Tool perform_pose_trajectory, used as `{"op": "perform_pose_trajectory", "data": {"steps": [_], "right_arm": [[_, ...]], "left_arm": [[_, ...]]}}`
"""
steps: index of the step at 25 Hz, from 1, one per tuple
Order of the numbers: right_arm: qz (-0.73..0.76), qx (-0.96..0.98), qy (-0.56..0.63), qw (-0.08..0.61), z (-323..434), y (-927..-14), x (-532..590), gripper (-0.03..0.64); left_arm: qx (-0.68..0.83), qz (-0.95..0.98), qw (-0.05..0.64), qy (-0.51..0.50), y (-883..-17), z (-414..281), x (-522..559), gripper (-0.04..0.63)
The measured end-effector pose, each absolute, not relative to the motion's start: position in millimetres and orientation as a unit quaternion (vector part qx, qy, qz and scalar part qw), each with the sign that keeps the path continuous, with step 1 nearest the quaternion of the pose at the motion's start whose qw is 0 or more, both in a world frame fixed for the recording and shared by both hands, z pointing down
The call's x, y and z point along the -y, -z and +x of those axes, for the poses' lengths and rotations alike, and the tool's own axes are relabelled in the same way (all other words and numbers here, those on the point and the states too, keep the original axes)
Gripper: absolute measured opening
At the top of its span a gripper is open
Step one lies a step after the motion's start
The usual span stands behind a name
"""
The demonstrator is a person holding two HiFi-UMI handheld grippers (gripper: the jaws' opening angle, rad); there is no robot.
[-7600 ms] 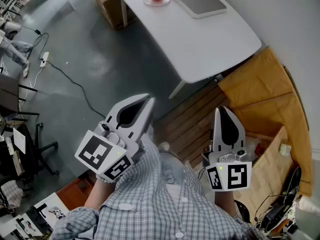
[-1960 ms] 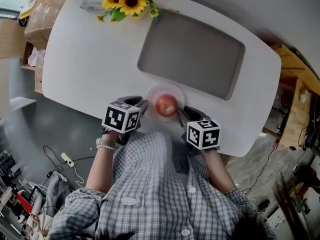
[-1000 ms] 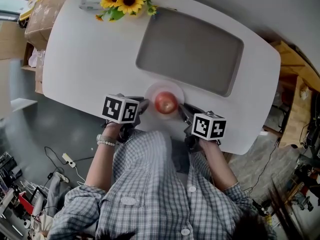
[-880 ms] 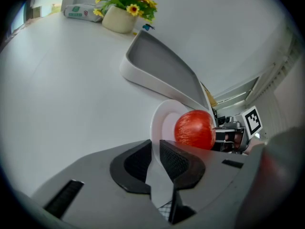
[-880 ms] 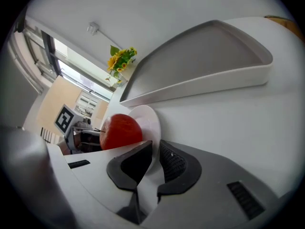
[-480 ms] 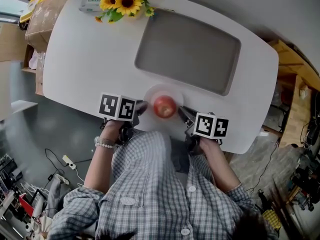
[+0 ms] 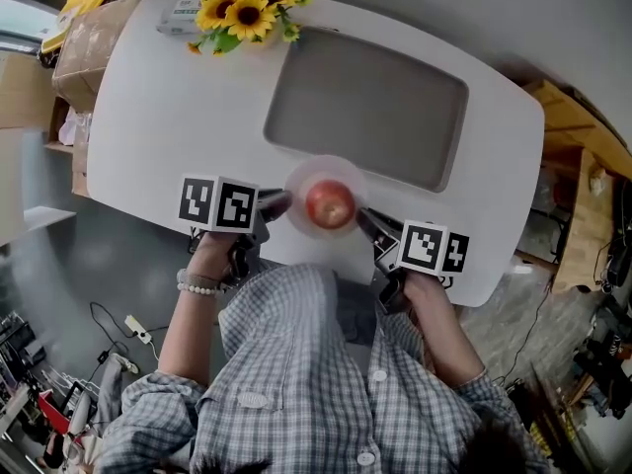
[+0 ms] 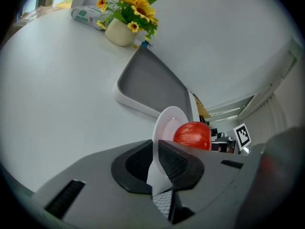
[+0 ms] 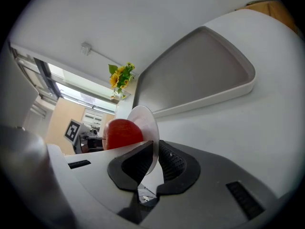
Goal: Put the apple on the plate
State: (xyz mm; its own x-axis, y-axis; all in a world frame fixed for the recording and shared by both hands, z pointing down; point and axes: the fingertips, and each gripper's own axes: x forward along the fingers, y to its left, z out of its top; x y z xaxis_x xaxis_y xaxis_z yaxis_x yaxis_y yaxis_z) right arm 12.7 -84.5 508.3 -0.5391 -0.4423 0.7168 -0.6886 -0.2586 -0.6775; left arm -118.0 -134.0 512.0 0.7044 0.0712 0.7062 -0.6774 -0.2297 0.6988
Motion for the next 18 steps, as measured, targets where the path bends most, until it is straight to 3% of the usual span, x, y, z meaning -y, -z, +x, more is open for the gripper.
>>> {"op": "perform_pose_trajectory", "data": {"steps": [18], "right_arm": [[0.522, 0.602, -0.603, 0.035, 79, -490, 171, 0.046]], "left_arm": [[0.186, 0.755, 0.564, -0.278, -491, -52, 223, 0.038]]}}
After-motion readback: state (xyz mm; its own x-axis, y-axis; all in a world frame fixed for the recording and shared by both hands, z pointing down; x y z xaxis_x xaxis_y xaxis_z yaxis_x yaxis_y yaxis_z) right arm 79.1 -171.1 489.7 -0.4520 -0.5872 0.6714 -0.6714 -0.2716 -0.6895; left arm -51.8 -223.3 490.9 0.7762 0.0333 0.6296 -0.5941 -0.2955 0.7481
